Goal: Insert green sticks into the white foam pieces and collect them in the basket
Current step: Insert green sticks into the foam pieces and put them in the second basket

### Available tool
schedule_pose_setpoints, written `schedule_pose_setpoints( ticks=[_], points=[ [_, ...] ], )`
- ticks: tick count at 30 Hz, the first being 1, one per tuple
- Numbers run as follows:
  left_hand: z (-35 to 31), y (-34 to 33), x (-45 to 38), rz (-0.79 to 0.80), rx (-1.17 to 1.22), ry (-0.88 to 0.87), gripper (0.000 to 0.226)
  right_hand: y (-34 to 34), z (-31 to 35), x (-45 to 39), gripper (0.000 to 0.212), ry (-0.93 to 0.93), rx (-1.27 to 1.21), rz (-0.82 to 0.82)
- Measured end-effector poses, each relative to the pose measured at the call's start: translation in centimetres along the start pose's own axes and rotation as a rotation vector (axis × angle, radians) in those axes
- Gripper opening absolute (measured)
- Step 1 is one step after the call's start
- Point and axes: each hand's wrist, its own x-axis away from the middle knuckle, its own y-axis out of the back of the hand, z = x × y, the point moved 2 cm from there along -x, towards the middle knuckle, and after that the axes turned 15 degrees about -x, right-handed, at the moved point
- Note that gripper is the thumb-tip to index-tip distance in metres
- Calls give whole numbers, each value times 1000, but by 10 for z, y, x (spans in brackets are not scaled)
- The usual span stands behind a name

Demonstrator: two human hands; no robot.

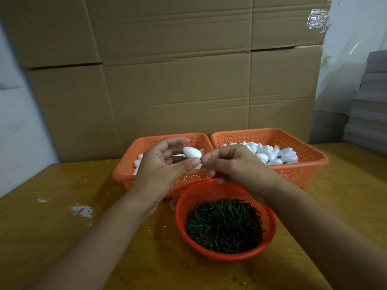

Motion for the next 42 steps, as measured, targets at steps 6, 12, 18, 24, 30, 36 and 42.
schedule_pose_setpoints(
  ticks=[6, 12, 18, 24, 30, 36, 42],
  points=[
    [1, -3, 2, 23, 26, 1, 45, -2, -1, 1, 11, -35, 67, 61],
    [3, -4, 2, 46, 5, 9, 43, -4, 1, 1, 8, -23, 43, 15],
    [3, -3, 3, 61, -11, 15, 44, -4, 1, 0, 14, 13, 89, -33],
    [2, -4, 2, 85, -28, 51, 33, -5, 0, 0, 11, 67, 154, -25],
    [3, -1, 1, 112, 29, 123, 46, -5, 3, 1, 11, 62, 165, 21],
    [4, -2, 2, 114, 74, 108, 51, -8, 3, 3, 19, 38, 132, 69],
    [6, -1, 0, 147, 60, 107, 45, -9, 3, 4, 17, -21, 85, 96]
  ],
)
